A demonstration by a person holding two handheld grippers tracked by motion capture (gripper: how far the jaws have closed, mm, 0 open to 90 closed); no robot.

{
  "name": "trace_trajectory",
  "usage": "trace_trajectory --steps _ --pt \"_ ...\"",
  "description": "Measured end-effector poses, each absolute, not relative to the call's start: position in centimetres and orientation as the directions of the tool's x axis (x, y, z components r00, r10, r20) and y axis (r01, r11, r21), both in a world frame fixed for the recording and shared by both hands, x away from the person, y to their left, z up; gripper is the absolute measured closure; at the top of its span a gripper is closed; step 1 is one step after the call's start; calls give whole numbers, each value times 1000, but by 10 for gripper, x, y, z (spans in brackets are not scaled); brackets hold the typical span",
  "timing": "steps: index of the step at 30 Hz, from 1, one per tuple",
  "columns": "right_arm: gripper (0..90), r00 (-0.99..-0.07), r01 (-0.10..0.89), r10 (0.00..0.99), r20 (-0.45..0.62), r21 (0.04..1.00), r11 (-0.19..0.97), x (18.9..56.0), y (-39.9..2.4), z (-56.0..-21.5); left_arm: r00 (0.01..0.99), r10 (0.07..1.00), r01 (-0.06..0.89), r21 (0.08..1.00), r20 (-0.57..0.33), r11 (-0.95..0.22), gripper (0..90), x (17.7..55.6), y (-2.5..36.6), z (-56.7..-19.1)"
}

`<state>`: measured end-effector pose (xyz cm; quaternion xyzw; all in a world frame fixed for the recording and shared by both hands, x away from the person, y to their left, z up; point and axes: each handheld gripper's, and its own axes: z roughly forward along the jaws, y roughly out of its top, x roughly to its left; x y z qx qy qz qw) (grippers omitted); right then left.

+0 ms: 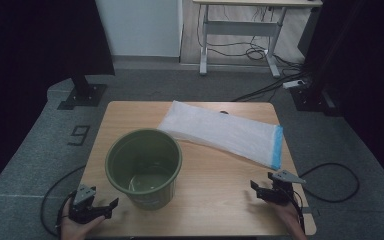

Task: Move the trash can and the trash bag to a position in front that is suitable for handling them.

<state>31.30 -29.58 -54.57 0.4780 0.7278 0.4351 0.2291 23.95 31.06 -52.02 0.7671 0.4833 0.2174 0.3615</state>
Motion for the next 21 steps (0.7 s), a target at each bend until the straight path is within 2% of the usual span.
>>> trace_trajectory --steps 9,21 --pt "154 -471 475 880 65 859 191 325 -289 -543 564 826 499 789 17 -358 32 223 282 -505" --pt "139 -397 481 916 54 862 158 312 -301 -542 647 763 443 811 5 -381 33 240 265 -498"
